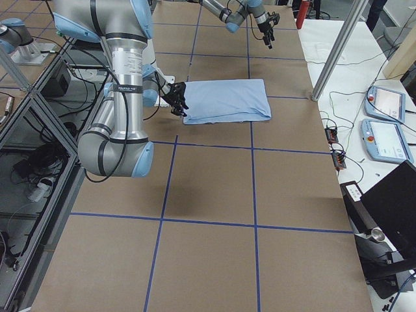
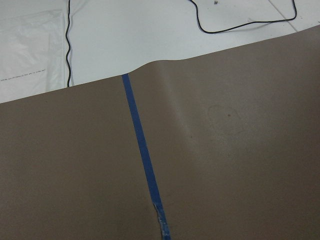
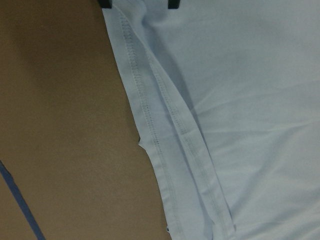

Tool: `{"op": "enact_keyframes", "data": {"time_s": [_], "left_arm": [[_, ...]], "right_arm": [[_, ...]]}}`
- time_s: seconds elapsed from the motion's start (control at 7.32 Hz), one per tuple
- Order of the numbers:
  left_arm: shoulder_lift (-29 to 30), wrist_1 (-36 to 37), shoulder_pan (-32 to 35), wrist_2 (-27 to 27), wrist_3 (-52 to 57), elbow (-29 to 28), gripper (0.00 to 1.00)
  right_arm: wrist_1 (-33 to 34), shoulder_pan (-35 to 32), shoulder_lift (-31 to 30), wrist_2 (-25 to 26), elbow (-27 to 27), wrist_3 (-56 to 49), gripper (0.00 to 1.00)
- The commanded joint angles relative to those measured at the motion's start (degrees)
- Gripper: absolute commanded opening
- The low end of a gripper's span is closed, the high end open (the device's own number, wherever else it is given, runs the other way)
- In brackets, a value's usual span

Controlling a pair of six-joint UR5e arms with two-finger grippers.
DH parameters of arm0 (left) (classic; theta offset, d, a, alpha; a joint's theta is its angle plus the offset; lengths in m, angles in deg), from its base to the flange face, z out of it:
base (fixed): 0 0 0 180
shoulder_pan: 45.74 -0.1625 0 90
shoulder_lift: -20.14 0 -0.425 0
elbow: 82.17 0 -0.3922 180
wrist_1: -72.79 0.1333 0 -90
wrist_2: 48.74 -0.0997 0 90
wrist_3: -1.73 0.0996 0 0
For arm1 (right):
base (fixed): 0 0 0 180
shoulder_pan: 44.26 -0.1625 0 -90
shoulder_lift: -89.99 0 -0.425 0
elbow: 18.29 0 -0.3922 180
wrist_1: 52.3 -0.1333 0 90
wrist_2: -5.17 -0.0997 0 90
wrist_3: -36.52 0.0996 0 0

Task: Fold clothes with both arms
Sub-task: 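Pull the grasped corner outward with the right gripper to flatten the shirt, then lower the left gripper to the shirt edge nearest the robot while the right gripper repositions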

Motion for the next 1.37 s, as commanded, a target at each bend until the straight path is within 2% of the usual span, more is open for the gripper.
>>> {"op": "enact_keyframes", "data": {"time_s": [0.0, 0.14, 0.27, 0.41, 0.55, 0.68, 0.82, 1.09, 1.23], "left_arm": [[0.09, 0.40, -1.17, 6.61, -10.10, 3.77, 1.00], [-1.83, 0.58, -5.45, 6.75, -15.99, 8.84, 1.00], [-3.59, 0.84, -9.58, 6.06, -22.49, 15.42, 1.00], [-6.91, 1.71, -15.54, 3.35, -29.16, 23.05, 1.00], [-9.21, 4.25, -22.56, -2.59, -34.89, 29.48, 1.00], [-10.01, 11.14, -28.28, -6.04, -39.12, 35.90, 1.00], [-10.11, 16.87, -33.74, -9.39, -43.25, 39.70, 1.00], [-10.81, 17.89, -42.63, -15.81, -50.64, 40.01, 0.97], [-10.90, 17.98, -45.28, -17.92, -53.63, 39.48, 0.85]], "right_arm": [[-0.35, -8.37, 5.36, -8.52, 1.75, -5.18, 1.00], [-5.92, -11.20, 5.47, -13.27, 1.49, -6.06, 1.00], [-12.06, -11.84, 3.82, -14.01, 0.62, -6.16, 1.00], [-15.08, -12.54, 3.28, -13.93, 0.00, -5.72, 1.00], [-16.07, -12.81, 3.01, -13.76, -0.09, -4.85, 1.00], [-16.08, -13.86, 3.01, -13.76, -0.44, -3.36, 1.00], [-15.99, -14.65, 3.01, -13.76, -0.79, -3.26, 1.00], [-16.08, -15.10, 3.27, -13.76, -1.67, -3.17, 1.00], [-16.17, -15.10, 3.27, -13.67, -1.85, -2.65, 1.00]]}}
